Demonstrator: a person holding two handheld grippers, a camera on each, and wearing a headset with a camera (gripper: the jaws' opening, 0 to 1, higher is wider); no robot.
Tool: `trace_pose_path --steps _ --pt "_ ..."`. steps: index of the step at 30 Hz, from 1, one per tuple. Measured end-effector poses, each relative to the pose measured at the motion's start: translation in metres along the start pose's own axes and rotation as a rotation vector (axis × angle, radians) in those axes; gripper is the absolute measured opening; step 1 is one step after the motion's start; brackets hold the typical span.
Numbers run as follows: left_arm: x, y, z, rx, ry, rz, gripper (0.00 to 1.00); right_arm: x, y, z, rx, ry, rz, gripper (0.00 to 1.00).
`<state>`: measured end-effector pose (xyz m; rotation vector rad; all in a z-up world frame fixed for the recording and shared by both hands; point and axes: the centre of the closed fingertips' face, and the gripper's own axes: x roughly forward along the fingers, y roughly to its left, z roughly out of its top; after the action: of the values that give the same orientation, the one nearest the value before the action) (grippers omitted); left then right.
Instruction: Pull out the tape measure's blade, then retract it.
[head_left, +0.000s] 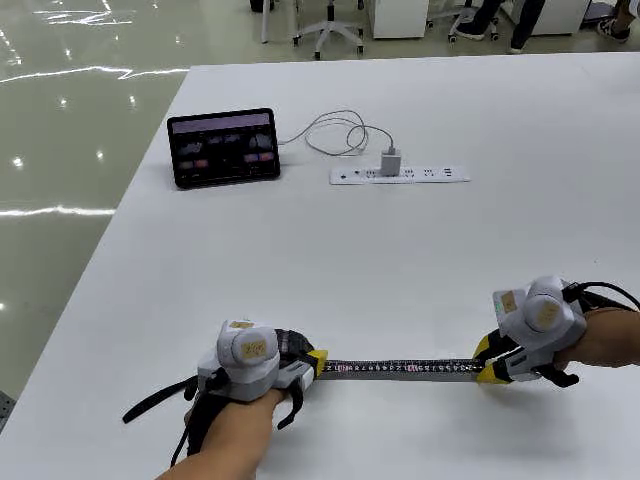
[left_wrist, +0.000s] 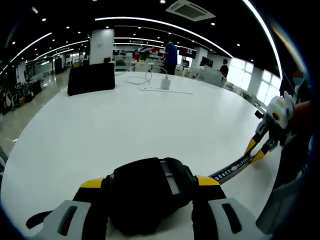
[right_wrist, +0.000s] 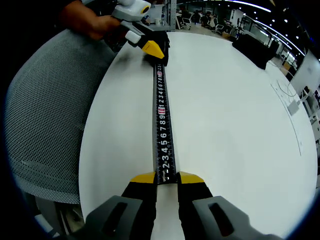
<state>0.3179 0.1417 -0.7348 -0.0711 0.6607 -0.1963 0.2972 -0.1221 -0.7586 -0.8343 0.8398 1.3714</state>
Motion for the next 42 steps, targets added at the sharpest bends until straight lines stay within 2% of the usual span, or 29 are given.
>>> trace_pose_path --steps 21,42 --pt "0.000 0.000 0.000 -0.001 0.006 -0.008 0.65 0.006 -0.002 0.010 0.042 -0.009 -0.004 0.12" --pt "0.001 0.000 0.000 0.001 0.012 -0.016 0.65 0.011 -0.001 0.021 0.048 -0.035 -0.006 0.12"
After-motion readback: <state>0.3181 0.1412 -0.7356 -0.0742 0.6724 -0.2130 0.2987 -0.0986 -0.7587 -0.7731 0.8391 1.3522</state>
